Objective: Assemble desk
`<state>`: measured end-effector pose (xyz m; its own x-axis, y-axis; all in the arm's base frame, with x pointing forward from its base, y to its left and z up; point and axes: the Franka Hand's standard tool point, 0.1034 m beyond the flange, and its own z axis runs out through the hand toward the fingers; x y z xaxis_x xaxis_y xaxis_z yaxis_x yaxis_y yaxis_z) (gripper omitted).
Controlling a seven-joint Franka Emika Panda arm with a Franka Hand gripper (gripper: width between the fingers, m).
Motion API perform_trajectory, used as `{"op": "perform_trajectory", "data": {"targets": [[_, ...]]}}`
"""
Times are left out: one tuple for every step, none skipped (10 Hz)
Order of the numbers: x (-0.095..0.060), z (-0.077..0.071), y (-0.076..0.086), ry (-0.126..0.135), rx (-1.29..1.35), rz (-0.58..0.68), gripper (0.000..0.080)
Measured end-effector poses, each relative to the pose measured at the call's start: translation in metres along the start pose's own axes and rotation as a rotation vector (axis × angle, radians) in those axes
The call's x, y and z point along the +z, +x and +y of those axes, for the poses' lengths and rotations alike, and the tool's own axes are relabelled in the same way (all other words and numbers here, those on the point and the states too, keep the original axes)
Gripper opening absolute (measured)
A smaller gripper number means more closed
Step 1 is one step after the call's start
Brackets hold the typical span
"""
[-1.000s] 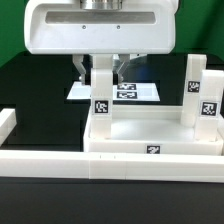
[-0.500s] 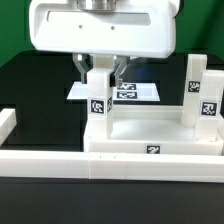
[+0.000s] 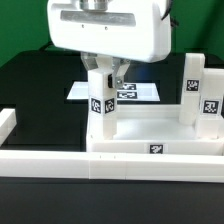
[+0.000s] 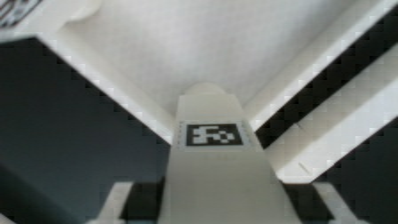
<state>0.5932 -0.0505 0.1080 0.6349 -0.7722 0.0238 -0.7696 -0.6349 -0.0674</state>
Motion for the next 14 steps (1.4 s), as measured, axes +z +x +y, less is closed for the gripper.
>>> {"op": "perform_trajectory", "data": {"targets": [[0.0, -0.0004, -0.0003, 0.001, 0.081, -0.001, 0.029], [0.0, -0.0006, -0.0003, 0.001, 0.132, 0.0, 0.029], [0.0, -0.0008, -0.0004, 0.002, 0.173, 0.0, 0.029], [0.0, -0.0007, -0.0003, 0.001, 0.145, 0.0, 0.029], [0.0001, -0.0006, -0.0003, 0.001, 0.119, 0.0, 0.029], [0.0002, -0.0003, 0.0, 0.001, 0.103, 0.0, 0.0478], [0.0002, 0.0004, 0.0007, 0.001, 0.074, 0.0, 0.0591], [0.0002, 0.0007, 0.001, -0.002, -0.034, 0.002, 0.0591], [0.0002, 0.0, 0.0003, -0.002, -0.089, 0.002, 0.0638], [0.0003, -0.0001, 0.0001, -0.002, -0.168, 0.001, 0.0646], [0.0003, -0.0003, -0.0001, -0.002, -0.222, 0.001, 0.0646], [0.0004, -0.0007, -0.0006, -0.005, -0.327, 0.002, 0.0646], [0.0005, -0.0017, -0.0016, -0.009, -0.407, 0.003, 0.0649], [0.0005, -0.0018, -0.0017, -0.009, -0.476, 0.003, 0.0649]]}}
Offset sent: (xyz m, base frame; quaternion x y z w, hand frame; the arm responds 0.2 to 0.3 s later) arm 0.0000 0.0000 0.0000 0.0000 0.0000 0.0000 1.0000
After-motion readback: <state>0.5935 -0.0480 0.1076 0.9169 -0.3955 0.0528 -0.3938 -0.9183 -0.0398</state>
